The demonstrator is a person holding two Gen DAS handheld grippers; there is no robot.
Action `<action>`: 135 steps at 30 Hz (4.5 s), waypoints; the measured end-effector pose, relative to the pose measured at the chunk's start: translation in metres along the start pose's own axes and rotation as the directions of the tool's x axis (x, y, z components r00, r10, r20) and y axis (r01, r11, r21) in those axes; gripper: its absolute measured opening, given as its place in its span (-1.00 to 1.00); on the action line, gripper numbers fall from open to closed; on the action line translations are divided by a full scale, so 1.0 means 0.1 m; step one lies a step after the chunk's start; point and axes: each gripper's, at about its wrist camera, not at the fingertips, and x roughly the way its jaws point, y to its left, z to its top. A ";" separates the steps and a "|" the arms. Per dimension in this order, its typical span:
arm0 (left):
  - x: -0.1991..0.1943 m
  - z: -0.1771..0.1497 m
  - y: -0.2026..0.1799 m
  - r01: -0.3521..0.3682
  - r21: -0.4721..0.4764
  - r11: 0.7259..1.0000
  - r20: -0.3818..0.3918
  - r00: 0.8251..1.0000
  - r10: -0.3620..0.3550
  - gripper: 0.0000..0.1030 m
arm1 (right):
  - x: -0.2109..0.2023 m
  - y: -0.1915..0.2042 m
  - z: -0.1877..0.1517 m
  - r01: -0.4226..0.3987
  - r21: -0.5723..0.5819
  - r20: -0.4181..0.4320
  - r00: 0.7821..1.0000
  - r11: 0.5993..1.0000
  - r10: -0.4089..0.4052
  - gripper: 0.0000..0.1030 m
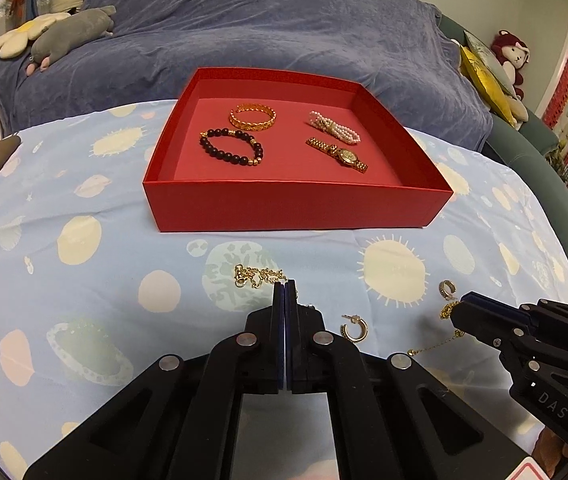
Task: Organize jewelry
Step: 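Grasp the gold necklace with black clover pendant with the left tool and lift, then lower the necklace and gold chain into the red box and open both tools, then move the left tool to the silver stone ring and grasp it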
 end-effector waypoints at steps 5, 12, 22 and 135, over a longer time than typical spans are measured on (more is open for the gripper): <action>0.14 -0.09 -0.10 -0.001 0.024 1.000 -0.052 0.999 0.002 -0.69 | 0.02 0.01 -0.01 -0.001 -0.001 -0.009 1.000 1.000 0.001 -0.84; 0.21 -0.17 -0.24 -0.090 0.122 0.988 0.014 0.996 0.089 -0.58 | 0.03 0.02 -0.02 0.000 0.000 -0.011 1.000 1.000 0.000 -0.84; 0.12 -0.10 -0.09 -0.070 0.070 0.995 0.014 0.998 0.069 -0.80 | 0.00 -0.02 0.01 -0.002 0.011 0.000 1.000 1.000 0.002 -0.84; 0.10 -0.30 -0.30 -0.049 0.160 0.986 -0.036 0.998 0.056 -0.49 | -0.24 -0.12 0.02 -0.031 0.041 0.016 0.999 0.999 0.031 -0.31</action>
